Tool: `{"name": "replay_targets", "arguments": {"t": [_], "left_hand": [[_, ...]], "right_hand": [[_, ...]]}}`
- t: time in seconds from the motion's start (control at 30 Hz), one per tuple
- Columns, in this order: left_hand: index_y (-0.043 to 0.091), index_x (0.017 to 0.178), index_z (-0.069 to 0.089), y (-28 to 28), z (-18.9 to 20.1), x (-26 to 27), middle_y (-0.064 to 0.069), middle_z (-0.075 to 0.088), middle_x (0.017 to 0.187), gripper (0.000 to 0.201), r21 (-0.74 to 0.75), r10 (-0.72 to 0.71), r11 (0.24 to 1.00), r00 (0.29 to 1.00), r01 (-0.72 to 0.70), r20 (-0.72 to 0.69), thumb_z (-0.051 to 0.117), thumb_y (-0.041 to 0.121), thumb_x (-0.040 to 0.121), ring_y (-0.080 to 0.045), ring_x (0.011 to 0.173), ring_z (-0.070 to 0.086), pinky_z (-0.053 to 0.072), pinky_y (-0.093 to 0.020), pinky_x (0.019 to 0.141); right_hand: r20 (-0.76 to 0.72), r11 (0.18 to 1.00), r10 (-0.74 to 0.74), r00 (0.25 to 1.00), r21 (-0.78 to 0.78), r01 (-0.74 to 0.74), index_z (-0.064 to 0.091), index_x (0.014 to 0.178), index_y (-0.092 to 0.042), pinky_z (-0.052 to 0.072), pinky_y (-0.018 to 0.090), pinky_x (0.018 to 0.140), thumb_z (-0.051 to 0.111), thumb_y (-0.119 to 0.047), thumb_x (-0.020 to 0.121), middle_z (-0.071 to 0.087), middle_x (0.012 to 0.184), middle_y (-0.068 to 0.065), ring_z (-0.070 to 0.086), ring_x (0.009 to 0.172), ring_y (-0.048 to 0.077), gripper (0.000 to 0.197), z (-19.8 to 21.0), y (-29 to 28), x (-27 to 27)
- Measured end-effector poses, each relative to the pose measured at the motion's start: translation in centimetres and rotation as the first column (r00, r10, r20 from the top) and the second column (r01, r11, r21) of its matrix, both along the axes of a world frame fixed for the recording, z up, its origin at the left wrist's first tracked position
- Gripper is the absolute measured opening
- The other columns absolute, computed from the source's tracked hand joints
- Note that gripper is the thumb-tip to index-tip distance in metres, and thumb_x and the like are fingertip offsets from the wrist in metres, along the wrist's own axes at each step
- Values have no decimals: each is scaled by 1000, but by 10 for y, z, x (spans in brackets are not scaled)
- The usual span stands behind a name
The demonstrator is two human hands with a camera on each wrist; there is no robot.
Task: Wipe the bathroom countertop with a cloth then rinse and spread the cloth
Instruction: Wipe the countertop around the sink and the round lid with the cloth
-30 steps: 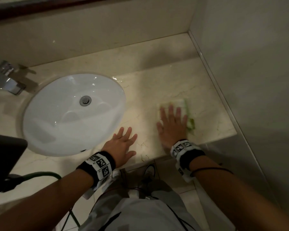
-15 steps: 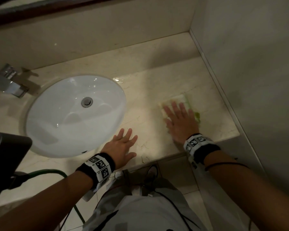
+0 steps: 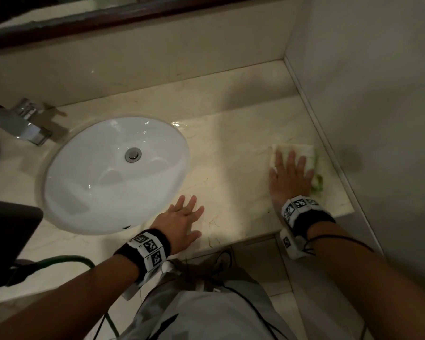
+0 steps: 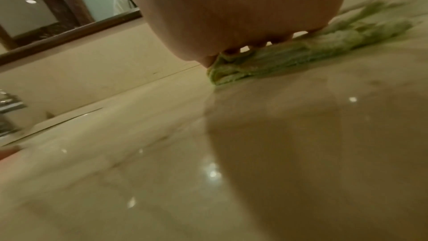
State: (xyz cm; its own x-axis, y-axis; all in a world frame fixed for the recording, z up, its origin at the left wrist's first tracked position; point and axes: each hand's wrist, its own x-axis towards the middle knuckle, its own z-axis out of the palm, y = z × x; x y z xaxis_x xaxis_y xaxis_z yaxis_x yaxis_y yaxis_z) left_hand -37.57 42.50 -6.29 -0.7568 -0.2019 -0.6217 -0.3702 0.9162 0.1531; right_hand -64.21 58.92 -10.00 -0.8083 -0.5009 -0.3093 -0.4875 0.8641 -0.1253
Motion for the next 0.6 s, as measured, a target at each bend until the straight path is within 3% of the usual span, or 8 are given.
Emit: {"name": "replay_targets", "arguments": {"t": [0.17, 0.3, 0.47, 0.6], "left_hand": [[33, 153, 2, 1, 1, -1, 5, -14, 160, 68, 15, 24, 1000, 1000, -24, 2, 36, 54, 97, -23, 148, -12, 14, -40, 121], [33, 153, 4, 3, 1, -1, 5, -12, 160, 68, 2, 23, 1000, 1000, -23, -1, 35, 54, 97, -23, 148, -11, 14, -40, 121], [33, 153, 7, 3, 1, -1, 4, -8, 161, 64, -15, 28, 999, 999, -28, -17, 33, 53, 98, -23, 148, -7, 17, -40, 120], [33, 153, 7, 3, 3, -3, 5, -7, 161, 62, -13, 29, 999, 999, -29, -18, 32, 51, 99, -23, 148, -6, 17, -39, 120]], "right_hand": [[-5, 973, 205, 979, -110, -204, 12, 154, -30, -1, 58, 114, 17, -44, 96, 10, 162, 9, 7, 147, 40, 60, 3, -36, 67], [13, 935, 344, 939, -98, -341, 3, 154, -32, -7, 57, 115, 29, -43, 100, -4, 163, 6, -8, 149, 33, 61, -2, -50, 110], [-30, 910, 392, 919, -130, -392, 9, 154, -37, 1, 53, 119, 23, -43, 100, 4, 163, 0, 2, 150, 26, 56, -3, -39, 94], [-1, 938, 342, 940, -60, -342, -1, 153, -40, -3, 50, 119, 8, -45, 99, -5, 163, -5, -5, 150, 23, 55, 0, -32, 66]]}}
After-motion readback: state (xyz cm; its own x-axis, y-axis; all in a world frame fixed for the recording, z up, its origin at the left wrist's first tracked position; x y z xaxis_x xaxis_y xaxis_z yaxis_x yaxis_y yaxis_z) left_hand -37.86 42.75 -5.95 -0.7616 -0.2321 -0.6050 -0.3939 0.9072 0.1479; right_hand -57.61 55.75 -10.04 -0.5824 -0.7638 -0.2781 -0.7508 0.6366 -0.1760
